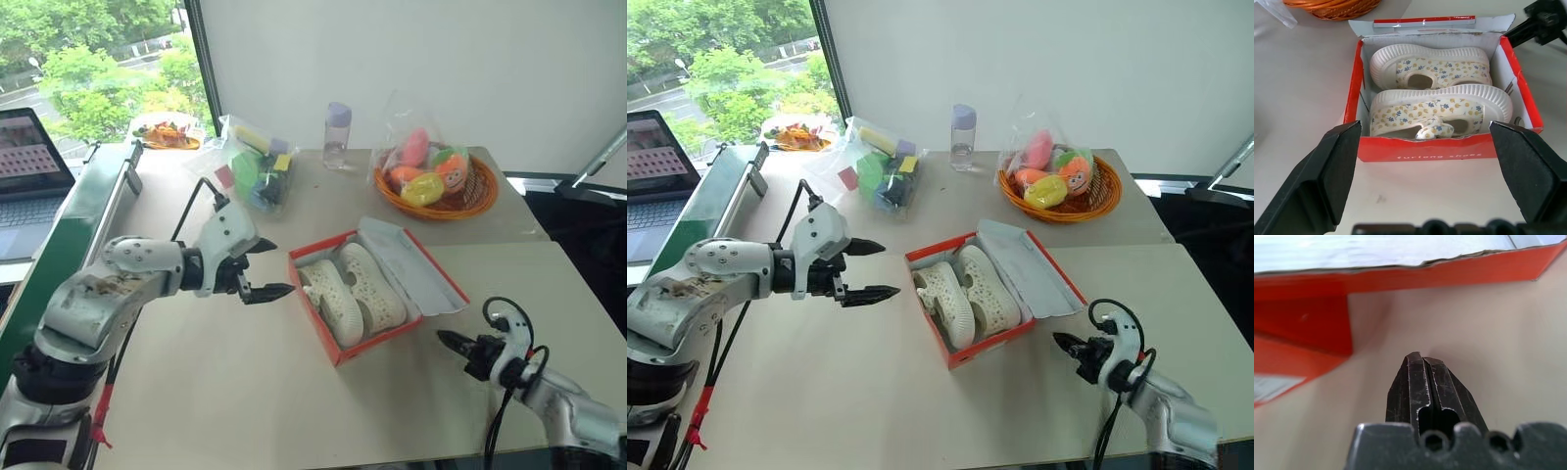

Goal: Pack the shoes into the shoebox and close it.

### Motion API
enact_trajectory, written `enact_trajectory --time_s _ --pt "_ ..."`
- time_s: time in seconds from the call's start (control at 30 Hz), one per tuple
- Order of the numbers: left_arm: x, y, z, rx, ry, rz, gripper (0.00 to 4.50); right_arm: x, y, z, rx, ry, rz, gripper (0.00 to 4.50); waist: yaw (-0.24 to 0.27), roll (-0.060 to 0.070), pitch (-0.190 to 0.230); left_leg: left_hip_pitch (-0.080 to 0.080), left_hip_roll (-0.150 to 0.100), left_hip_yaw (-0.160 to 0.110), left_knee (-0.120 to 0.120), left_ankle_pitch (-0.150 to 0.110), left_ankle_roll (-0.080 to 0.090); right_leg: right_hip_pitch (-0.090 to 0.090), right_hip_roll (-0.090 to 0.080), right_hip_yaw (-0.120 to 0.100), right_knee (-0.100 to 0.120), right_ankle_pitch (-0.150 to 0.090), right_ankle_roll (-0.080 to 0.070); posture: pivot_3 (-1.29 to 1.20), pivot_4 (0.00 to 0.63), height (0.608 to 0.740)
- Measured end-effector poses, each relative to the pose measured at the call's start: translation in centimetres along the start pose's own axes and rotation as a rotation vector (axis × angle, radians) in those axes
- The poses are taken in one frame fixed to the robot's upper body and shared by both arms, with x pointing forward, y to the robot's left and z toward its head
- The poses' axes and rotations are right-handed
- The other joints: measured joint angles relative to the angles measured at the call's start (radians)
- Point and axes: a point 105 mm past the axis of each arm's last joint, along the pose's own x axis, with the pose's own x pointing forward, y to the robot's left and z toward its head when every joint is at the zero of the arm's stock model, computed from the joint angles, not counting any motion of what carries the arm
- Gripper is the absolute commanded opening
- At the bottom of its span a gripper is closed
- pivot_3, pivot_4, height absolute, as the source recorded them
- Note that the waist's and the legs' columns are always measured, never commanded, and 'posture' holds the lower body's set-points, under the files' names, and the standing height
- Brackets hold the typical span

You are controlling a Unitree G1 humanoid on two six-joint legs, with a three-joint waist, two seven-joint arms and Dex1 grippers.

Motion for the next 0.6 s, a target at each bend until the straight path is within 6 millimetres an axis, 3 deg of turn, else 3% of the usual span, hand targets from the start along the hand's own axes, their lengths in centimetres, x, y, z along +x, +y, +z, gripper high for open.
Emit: enact_trajectory --time_s 0.1,0.27,0.4,0.5,0.6 --pt "-0.3 0.0 0.1 -0.004 0.005 0.009 4.44 1.8 -0.4 1.2 0.015 -0.099 -0.007 0.00 -0.006 -0.001 0.000 0.006 0.000 0.000 0.000 0.000 0.000 0.006 0.000 0.000 -0.001 -0.001 -0.002 0.00 0.150 0.740" --pt "-0.6 0.2 0.1 0.004 0.015 0.027 4.44 3.0 -1.1 2.7 0.101 -0.242 -0.018 0.00 -0.009 -0.005 -0.002 0.008 0.000 0.001 0.000 0.000 0.000 0.008 0.000 0.002 -0.001 -0.001 -0.003 0.00 0.150 0.740" --pt "-0.6 0.2 0.0 -0.002 0.021 0.030 4.44 3.2 -0.9 4.6 0.272 -0.406 0.046 0.00 -0.010 -0.002 0.000 0.007 0.000 0.002 -0.002 0.000 0.000 0.006 0.000 0.003 0.000 0.002 0.002 0.00 0.150 0.740" --pt "-0.6 0.2 0.0 -0.002 0.021 0.030 4.44 2.4 -0.3 6.1 0.378 -0.498 0.130 0.00 -0.004 0.003 0.003 0.005 0.000 0.002 -0.003 0.000 0.000 0.004 0.000 0.003 0.000 0.001 0.002 0.00 0.150 0.740" --pt "-0.6 0.2 0.0 -0.002 0.022 0.031 4.44 0.1 2.1 9.4 0.401 -0.591 0.305 0.00 0.001 0.009 0.007 0.004 -0.001 0.002 -0.003 0.000 0.000 0.004 0.000 0.003 0.000 0.001 0.002 0.00 0.150 0.740"
